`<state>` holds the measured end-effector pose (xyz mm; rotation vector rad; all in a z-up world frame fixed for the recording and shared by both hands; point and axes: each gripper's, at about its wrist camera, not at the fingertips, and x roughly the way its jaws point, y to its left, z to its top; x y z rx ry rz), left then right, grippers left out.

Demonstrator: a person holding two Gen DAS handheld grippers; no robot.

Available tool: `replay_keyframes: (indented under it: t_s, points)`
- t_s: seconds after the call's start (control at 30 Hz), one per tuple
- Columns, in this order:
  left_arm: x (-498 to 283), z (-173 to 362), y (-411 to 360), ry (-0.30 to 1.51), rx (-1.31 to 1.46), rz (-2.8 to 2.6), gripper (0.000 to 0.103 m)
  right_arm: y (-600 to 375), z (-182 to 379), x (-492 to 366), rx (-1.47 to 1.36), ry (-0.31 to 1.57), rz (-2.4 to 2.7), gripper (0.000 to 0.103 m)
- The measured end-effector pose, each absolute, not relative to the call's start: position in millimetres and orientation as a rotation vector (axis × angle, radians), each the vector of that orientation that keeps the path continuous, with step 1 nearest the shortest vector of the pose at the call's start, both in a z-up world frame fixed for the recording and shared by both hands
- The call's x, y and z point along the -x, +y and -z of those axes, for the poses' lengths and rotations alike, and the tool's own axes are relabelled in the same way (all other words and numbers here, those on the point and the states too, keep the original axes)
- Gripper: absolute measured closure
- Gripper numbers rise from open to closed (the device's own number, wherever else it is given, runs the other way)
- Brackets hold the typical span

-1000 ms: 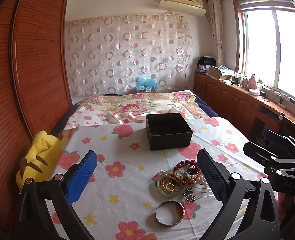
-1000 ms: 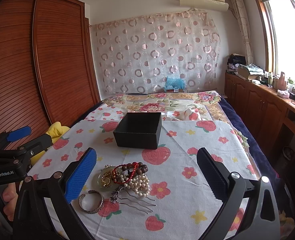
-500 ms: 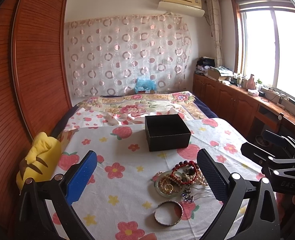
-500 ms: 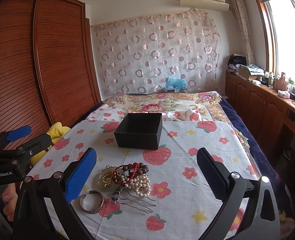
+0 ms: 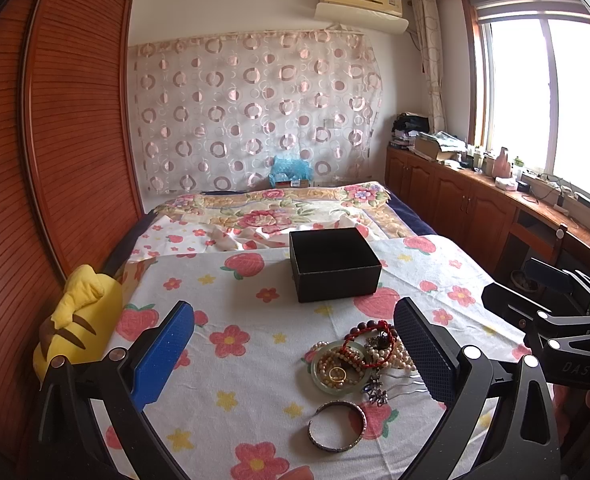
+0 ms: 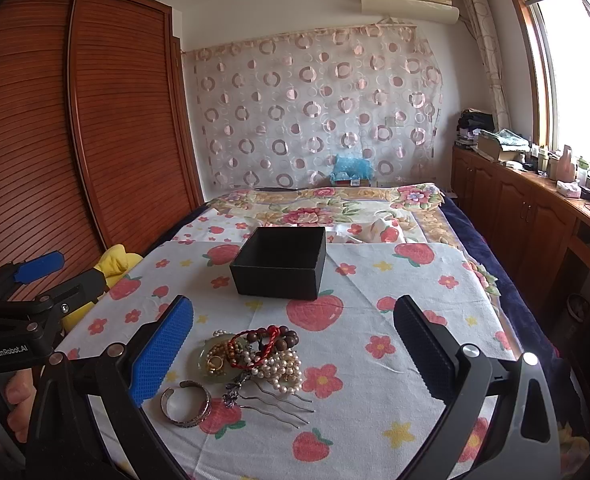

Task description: Organize jewelry

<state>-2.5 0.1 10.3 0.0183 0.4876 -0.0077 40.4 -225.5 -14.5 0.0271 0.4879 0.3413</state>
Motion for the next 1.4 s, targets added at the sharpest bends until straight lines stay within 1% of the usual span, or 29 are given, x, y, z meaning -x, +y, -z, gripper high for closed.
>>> replay_keyframes:
  t_s: [0.3,0.37,0.53,0.83,1.13,1.2,1.3,1.33,1.37,1.4]
  points:
    - [1,-13,0,0.503,-0.016,0.007,0.006,-221,12,-41,-0.026,0.505,-0.351,0.002]
    - [3,-16,-11,0.508,-0.018,0.01,0.006,-218,12,-41,-0.023,0.512,-0.358,0.002]
    - [-12,5,-10,0.574,-0.024,0.024,0.006,-215,19,-41,0.005,0.528,-0.368,0.002]
    - [-23,56,0,0.687,-0.028,0.058,0.006,-219,57,-58,0.036,0.611,-0.341,0.002]
    - [-23,88,10,0.78,-0.024,0.106,0.007,-214,77,-58,0.107,0.598,-0.361,0.002]
    - [-22,95,12,0.801,-0.011,0.129,0.011,-215,79,-58,0.11,0.608,-0.366,0.002]
    - [-24,106,10,0.855,0.01,0.173,0.033,-215,82,-60,0.109,0.636,-0.379,0.002]
    - [-24,109,10,0.867,0.017,0.186,0.036,-215,83,-60,0.111,0.641,-0.38,0.002]
    - [-24,111,9,0.878,0.022,0.196,0.042,-216,84,-61,0.112,0.644,-0.379,0.002]
    - [-24,113,7,0.886,0.024,0.204,0.046,-217,86,-61,0.114,0.649,-0.384,0.002]
